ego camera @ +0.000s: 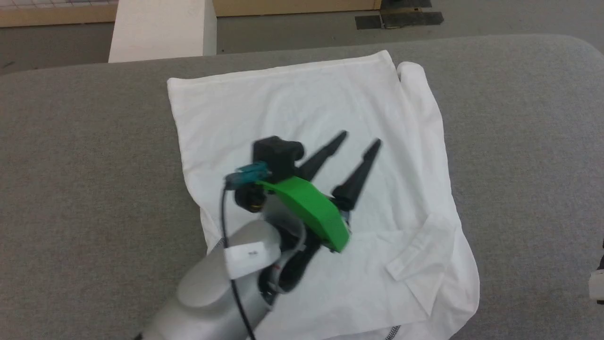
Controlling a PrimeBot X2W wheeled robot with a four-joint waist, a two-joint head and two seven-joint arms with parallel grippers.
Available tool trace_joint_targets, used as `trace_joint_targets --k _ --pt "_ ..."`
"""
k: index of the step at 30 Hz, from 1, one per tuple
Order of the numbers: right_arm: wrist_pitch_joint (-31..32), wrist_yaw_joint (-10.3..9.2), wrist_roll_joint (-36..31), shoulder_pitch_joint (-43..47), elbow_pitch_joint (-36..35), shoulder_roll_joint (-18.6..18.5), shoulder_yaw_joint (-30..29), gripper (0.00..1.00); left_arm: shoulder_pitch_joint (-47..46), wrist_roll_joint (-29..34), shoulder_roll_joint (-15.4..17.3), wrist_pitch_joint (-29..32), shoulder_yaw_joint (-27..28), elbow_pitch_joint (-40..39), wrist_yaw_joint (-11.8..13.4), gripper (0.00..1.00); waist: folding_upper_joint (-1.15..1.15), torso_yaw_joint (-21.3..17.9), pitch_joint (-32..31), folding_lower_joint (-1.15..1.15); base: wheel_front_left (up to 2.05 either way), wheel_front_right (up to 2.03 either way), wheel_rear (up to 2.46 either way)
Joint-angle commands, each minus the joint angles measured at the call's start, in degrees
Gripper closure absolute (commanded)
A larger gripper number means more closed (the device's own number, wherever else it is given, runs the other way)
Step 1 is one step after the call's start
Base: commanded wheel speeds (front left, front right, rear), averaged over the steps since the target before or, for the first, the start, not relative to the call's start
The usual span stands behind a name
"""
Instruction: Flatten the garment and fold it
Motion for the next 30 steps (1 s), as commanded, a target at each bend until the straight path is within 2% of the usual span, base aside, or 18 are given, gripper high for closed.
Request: trace_joint_targets --k 1,4,8,10,13,16,18,21,26,30 --pt "0.3 -0.09 -0.3 0.8 -0.5 0.1 0.2 0.00 0.0 1.4 3.1 -1.6 1.7 -1.8 1.7 0.00 0.00 1.7 -1.7 0.00 0.00 0.00 0.00" --pt "0.8 -0.09 -0.3 1.4 -0.8 0.1 0.3 0.00 2.4 6.2 10.5 -4.9 4.5 -7.7 6.7 0.00 0.00 2.7 -2.5 0.00 0.00 0.00 0.00" --pt "1.0 -0.09 0.3 2.1 -0.6 0.1 0.5 0.00 9.4 9.0 18.7 -7.6 10.2 -16.2 13.6 0.00 0.00 3.4 -3.0 0.00 0.00 0.00 0.00" --pt "0.9 -0.09 0.8 2.5 -0.2 0.1 0.5 0.00 14.7 8.4 21.1 -8.6 14.2 -20.7 16.9 0.00 0.00 3.7 -3.2 0.00 0.00 0.00 0.00" --pt "0.6 -0.09 1.7 3.1 0.7 0.1 0.8 0.00 23.3 8.6 24.3 -9.4 20.2 -25.5 19.7 0.00 0.00 4.1 -3.1 0.00 0.00 0.00 0.00" --pt "-0.2 -0.09 2.8 3.6 2.1 0.1 1.3 0.00 31.8 12.1 26.6 -9.6 25.8 -28.3 23.1 0.00 0.00 4.4 -2.8 0.00 0.00 0.00 0.00" --pt "-0.8 -0.09 3.3 4.0 3.0 0.1 1.5 0.00 36.7 14.9 26.8 -9.6 28.6 -29.3 25.0 0.00 0.00 4.5 -2.6 0.00 0.00 0.00 0.00" --pt "-1.5 -0.09 3.6 4.3 4.0 0.1 1.6 0.00 41.6 17.1 25.3 -9.6 30.8 -30.7 25.7 0.00 0.00 4.8 -2.0 0.00 0.00 0.00 0.00" --pt "-0.7 -0.09 3.2 2.3 3.8 0.1 1.9 0.00 43.1 18.6 20.6 -9.6 32.4 -32.5 22.4 0.00 0.00 5.3 0.1 0.00 0.00 0.00 0.00" --pt "3.0 -0.09 1.6 -3.9 2.3 0.1 2.5 0.00 41.2 20.0 18.3 -9.6 33.0 -32.6 19.6 0.00 0.00 5.5 3.4 0.00 0.00 0.00 0.00"
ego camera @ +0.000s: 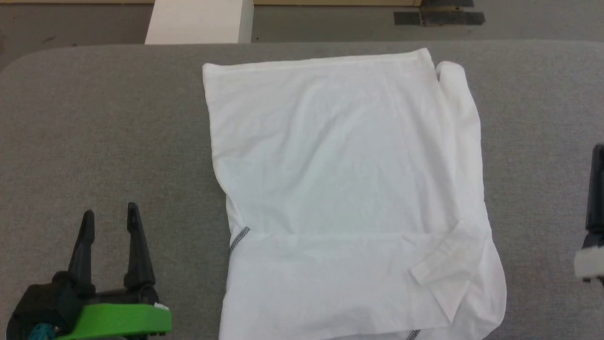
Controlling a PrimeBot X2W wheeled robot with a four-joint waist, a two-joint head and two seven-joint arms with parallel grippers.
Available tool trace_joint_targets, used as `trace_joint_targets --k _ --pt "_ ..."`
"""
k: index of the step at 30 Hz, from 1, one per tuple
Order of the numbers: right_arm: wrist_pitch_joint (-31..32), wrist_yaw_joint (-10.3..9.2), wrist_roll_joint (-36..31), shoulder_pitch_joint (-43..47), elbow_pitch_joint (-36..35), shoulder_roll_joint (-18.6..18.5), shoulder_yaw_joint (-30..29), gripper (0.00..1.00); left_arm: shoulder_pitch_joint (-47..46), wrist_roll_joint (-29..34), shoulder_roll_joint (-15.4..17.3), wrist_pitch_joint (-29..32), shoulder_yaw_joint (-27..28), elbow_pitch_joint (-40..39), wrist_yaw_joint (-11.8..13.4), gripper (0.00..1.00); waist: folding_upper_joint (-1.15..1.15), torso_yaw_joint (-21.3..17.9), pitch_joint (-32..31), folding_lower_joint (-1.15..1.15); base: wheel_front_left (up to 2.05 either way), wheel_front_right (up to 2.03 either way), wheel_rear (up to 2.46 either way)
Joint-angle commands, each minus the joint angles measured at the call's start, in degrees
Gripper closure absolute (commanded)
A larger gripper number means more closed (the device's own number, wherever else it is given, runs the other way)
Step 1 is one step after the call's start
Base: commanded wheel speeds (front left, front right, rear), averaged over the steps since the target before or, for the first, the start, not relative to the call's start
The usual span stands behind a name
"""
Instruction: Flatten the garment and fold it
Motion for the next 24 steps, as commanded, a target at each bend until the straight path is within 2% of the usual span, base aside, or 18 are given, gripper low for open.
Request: trace_joint_targets --k 1,4,9,13,17,24 --pt "2.0 -0.09 -1.2 -4.2 -0.7 0.0 0.7 0.00 -1.8 1.0 -0.7 -0.2 0.4 0.0 -0.9 0.00 0.00 0.4 3.3 0.00 0.00 0.00 0.00" --pt "7.4 -0.09 -2.7 -11.9 -0.7 0.0 1.6 0.00 -3.6 2.1 -1.8 -0.2 0.9 0.1 -2.3 0.00 0.00 0.7 6.3 0.00 0.00 0.00 0.00" --pt "17.4 -0.09 -2.2 -27.2 4.2 -4.7 3.1 0.00 -6.0 3.5 -3.5 -0.2 2.2 0.3 -4.1 0.00 0.00 2.2 11.8 0.00 0.00 0.00 0.00" --pt "22.6 -0.09 -1.1 -37.9 9.8 -6.5 2.0 0.00 -7.8 4.3 -5.0 -0.2 2.4 0.6 -5.8 0.00 0.00 3.9 15.9 0.00 0.00 0.00 0.00" --pt "28.0 -0.09 -2.2 -45.0 16.1 -8.4 1.2 0.00 -10.2 5.2 -6.9 -0.2 1.8 1.6 -7.7 0.00 0.00 6.0 19.5 0.00 0.00 0.00 0.00" --pt "38.7 -0.09 -5.2 -51.6 24.0 -10.9 0.9 0.00 -12.7 6.8 -9.8 -0.2 1.8 3.1 -10.4 0.00 0.00 9.4 23.8 0.00 0.00 0.00 0.00"
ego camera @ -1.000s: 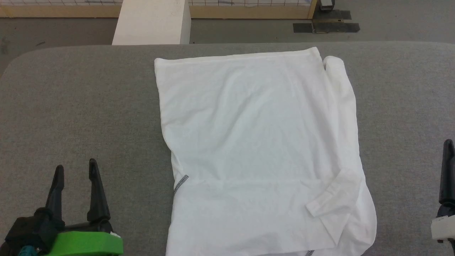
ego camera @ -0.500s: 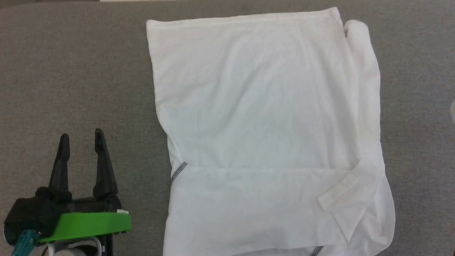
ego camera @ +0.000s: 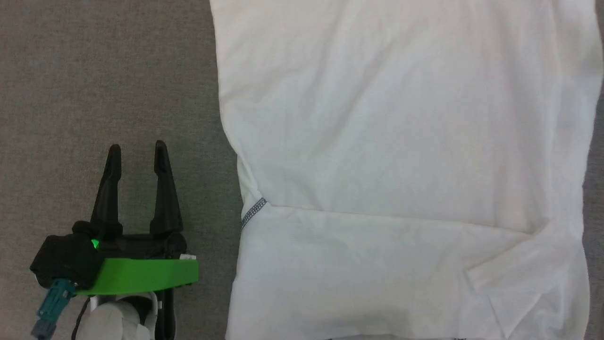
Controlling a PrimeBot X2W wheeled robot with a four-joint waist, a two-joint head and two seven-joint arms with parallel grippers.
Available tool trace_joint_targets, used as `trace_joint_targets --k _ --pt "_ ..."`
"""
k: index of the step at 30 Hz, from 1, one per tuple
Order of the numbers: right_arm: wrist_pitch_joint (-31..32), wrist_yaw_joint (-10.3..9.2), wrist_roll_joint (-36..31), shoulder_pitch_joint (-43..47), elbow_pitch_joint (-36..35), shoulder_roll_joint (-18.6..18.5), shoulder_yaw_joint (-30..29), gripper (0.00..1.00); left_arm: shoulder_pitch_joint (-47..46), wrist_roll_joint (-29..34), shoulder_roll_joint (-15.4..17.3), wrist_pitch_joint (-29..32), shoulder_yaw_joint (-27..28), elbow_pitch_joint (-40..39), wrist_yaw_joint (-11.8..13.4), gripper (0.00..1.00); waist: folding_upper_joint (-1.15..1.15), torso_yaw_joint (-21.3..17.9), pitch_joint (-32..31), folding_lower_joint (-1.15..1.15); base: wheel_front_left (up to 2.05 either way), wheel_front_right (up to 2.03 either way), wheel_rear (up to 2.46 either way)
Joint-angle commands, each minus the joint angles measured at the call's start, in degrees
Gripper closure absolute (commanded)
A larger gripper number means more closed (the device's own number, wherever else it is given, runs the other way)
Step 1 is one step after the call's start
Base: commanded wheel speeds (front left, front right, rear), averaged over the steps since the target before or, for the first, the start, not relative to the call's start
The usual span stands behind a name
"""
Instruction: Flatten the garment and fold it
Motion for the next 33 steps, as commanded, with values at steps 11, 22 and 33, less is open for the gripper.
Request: trace_joint_targets --k 11,22,33 --pt "4.6 -0.08 -2.0 -0.4 2.2 -0.6 -1.5 0.00 -2.6 2.6 -4.7 -0.2 0.9 3.1 -4.5 0.00 0.00 6.5 6.3 -0.01 0.00 0.00 0.00" --pt "4.8 -0.08 -3.9 0.5 1.9 1.0 -4.8 1.00 -2.3 4.1 -6.9 -0.2 2.9 4.7 -7.3 0.00 0.00 6.7 6.6 -0.01 0.00 0.00 0.00" --pt "-3.1 -0.08 -3.4 0.1 1.8 1.9 -9.2 1.00 -1.5 5.7 -7.1 -0.2 5.4 5.3 -8.3 0.00 0.00 4.1 1.5 -0.01 0.00 0.00 0.00"
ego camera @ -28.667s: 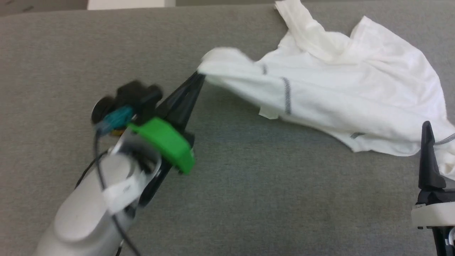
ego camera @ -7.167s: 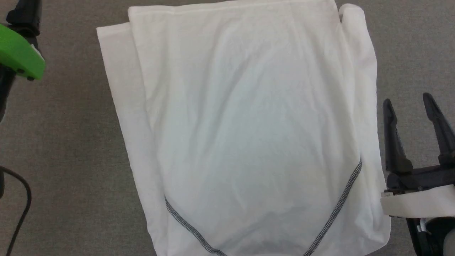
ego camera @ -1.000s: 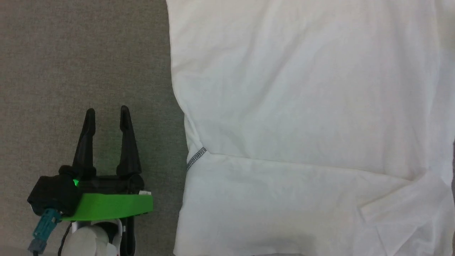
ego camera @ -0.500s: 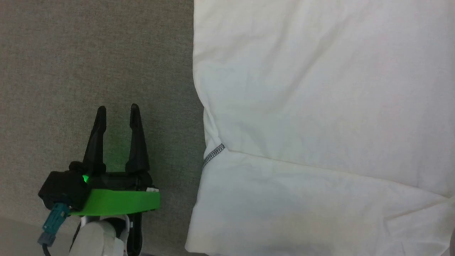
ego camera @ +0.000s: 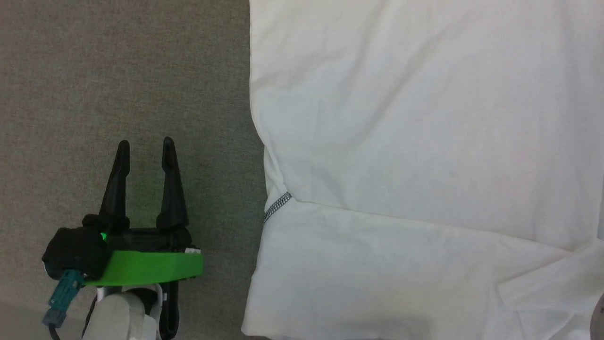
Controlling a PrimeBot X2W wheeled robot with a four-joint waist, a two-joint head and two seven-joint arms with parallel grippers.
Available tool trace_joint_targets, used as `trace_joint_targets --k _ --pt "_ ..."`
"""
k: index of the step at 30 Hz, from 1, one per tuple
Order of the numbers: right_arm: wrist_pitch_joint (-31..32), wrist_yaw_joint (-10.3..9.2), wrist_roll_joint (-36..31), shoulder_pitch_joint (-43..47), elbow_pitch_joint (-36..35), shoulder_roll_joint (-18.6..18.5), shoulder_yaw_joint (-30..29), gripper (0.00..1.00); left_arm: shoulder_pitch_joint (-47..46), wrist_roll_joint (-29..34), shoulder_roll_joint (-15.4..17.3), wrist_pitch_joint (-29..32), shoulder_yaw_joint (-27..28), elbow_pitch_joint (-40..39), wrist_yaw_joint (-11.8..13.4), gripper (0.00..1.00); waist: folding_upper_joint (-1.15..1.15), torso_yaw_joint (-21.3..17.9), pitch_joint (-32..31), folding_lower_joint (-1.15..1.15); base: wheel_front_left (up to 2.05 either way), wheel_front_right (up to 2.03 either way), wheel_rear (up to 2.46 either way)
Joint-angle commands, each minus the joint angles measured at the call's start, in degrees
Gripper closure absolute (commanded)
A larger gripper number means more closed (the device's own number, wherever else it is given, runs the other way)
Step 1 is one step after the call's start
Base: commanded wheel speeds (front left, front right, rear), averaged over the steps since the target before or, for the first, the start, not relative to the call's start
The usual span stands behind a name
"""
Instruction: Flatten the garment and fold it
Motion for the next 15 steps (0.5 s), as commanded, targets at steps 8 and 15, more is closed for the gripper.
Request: trace_joint_targets --k 8,15 --pt "-5.1 -0.08 6.0 10.3 -3.5 -0.9 -9.3 1.00 5.4 0.6 1.3 0.1 2.7 -0.2 0.8 0.00 0.00 -5.3 -13.0 -0.01 0.00 0.00 0.00" --pt "-4.0 -0.08 6.9 19.2 -10.4 1.4 -17.1 1.00 8.6 0.6 2.2 1.9 3.2 -2.1 1.7 0.00 0.00 -7.3 -18.1 -0.01 0.00 0.00 0.00"
